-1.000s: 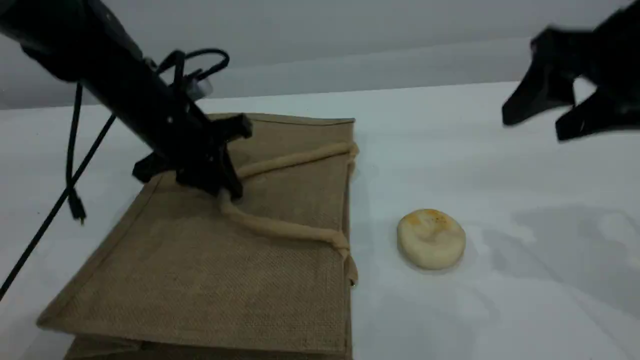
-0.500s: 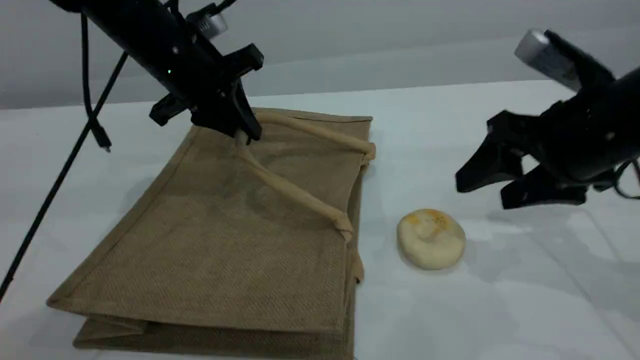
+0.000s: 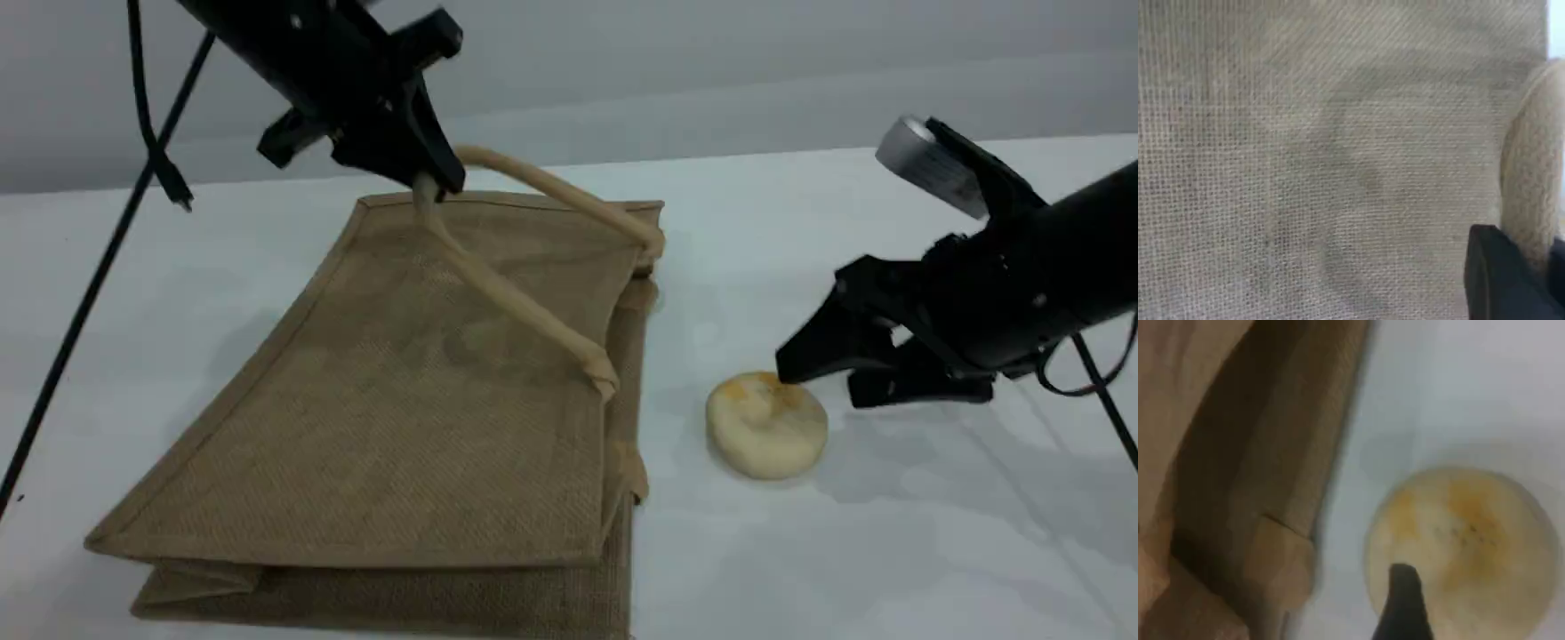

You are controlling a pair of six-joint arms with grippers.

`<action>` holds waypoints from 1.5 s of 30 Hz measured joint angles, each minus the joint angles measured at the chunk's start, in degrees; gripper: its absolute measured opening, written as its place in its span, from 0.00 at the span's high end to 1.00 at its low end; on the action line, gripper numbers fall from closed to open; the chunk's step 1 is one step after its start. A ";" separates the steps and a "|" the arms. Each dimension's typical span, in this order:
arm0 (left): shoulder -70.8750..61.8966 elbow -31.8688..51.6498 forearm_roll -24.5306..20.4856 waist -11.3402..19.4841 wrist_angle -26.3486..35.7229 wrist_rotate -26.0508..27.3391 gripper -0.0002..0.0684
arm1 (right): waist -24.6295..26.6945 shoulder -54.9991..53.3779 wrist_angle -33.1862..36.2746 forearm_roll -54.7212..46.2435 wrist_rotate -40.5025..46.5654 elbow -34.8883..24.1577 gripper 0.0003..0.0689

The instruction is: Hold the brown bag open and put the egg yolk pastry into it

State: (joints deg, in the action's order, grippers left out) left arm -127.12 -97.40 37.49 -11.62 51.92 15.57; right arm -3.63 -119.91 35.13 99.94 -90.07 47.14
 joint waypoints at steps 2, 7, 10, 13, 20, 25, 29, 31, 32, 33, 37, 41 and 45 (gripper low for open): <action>0.86 0.00 -0.05 0.00 -0.30 0.00 0.88 | -0.88 -0.40 -0.65 0.11 0.05 0.83 0.31; 2.12 0.00 -0.23 -0.49 -1.22 0.00 0.88 | -4.86 -2.46 -5.02 0.11 0.05 1.96 0.31; 2.36 0.00 -0.23 -1.09 -1.30 0.00 0.88 | -7.42 -3.30 -8.54 0.27 0.05 2.61 0.31; 2.36 0.00 -0.48 -1.66 -1.33 0.00 0.88 | -9.34 -3.36 -10.79 0.31 0.10 3.14 0.31; 2.87 0.00 -0.98 -1.73 -0.56 0.45 0.88 | -9.60 -3.55 -11.01 0.17 0.22 3.62 0.71; 5.42 -0.64 -2.50 -1.73 3.41 0.63 0.88 | -9.15 -2.47 -11.06 -0.14 0.22 3.62 0.91; 7.79 -3.27 -3.04 -1.73 10.60 3.27 0.88 | -8.58 1.78 -11.14 -1.35 2.50 3.50 0.92; 8.70 -5.07 -3.04 -1.73 15.05 5.21 0.88 | -8.30 4.71 -11.07 -4.97 4.91 3.50 0.92; 9.25 -5.88 -3.09 -1.73 16.54 5.96 0.88 | -8.24 6.43 -11.41 -6.66 6.57 3.50 0.93; 9.80 -6.83 -3.04 -1.73 17.49 6.56 0.88 | -7.92 8.18 -11.10 -8.76 7.95 3.50 0.93; 12.61 -9.57 -2.65 -1.73 18.32 6.84 0.88 | -7.15 15.26 -10.44 -17.22 15.52 3.50 0.94; 15.97 -9.74 -2.14 -1.73 18.35 8.13 0.88 | -7.20 21.42 -7.22 -25.44 22.75 3.50 0.94; 18.39 -9.74 -0.95 -1.73 18.35 8.28 0.88 | -7.20 25.66 -2.62 -27.49 24.78 3.50 0.94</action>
State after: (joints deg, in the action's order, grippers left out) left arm -108.74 -107.14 36.54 -13.35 70.27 23.85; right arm -10.83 -94.25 32.51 72.44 -65.28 50.64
